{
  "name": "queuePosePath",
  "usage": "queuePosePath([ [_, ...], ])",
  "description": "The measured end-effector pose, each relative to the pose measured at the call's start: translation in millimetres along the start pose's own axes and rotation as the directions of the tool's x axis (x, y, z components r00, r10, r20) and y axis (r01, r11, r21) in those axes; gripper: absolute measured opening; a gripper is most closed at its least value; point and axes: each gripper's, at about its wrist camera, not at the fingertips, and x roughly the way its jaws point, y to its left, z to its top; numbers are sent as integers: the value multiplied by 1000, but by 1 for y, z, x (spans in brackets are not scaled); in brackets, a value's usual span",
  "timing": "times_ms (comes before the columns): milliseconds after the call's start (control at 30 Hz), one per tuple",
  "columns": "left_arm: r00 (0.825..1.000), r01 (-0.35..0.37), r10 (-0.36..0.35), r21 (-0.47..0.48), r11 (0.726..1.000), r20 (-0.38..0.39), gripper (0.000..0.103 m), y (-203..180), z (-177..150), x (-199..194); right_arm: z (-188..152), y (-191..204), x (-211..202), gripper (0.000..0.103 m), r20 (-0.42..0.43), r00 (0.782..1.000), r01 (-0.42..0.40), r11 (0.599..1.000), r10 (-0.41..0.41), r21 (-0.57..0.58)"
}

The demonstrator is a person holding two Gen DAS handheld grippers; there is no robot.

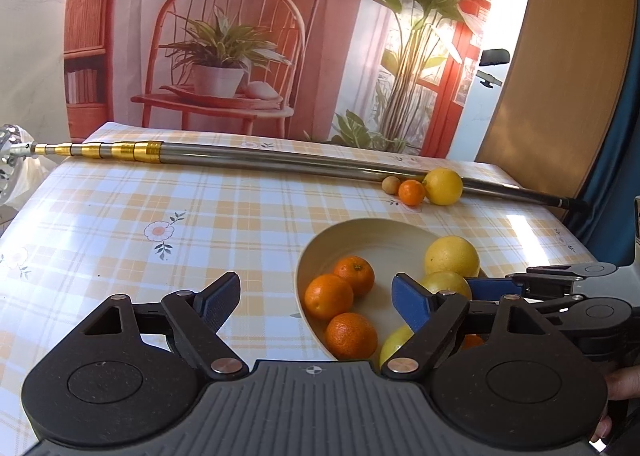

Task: Organize fruits
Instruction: 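Lower the yellow lemon onto the plate and open the right tool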

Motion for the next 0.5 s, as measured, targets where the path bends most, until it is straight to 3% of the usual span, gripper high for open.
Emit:
queuePosePath([
  [167, 999, -41, 40, -20, 999, -26, 85, 4, 0, 2, 0, 1, 0, 43, -7, 1000, -5, 1000, 5, -2],
  [500, 997, -56, 56, -8, 998, -55, 86, 2, -2, 4, -2, -4, -5, 43, -5, 1000, -5, 1000, 5, 25],
])
